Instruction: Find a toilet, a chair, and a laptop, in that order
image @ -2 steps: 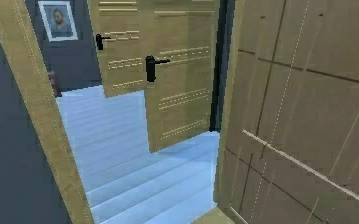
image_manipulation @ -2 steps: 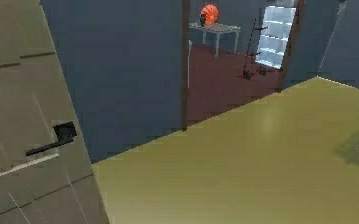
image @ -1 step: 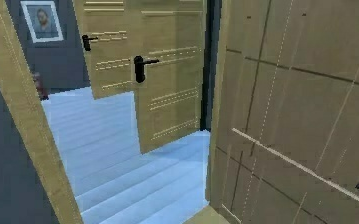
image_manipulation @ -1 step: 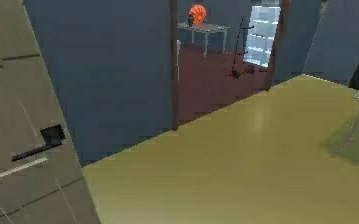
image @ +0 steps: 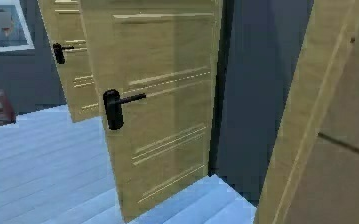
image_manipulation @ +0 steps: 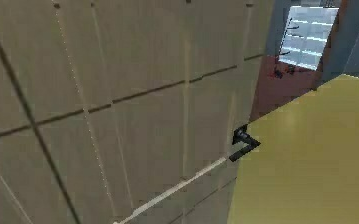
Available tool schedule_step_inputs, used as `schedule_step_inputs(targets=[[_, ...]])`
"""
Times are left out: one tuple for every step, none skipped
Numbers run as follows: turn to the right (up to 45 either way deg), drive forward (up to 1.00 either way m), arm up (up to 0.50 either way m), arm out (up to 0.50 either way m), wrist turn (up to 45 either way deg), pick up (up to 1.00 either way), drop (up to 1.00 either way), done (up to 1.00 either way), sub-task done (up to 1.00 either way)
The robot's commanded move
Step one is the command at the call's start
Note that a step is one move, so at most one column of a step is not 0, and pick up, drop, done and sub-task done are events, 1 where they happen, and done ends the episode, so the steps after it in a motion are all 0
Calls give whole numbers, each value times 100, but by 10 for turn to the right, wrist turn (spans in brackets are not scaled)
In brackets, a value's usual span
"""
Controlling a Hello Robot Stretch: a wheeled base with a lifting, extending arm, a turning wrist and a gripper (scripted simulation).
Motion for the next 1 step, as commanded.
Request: schedule_step_inputs(targets=[[-450, 0, 0, 0, 0, 0, 0, 0, 0]])
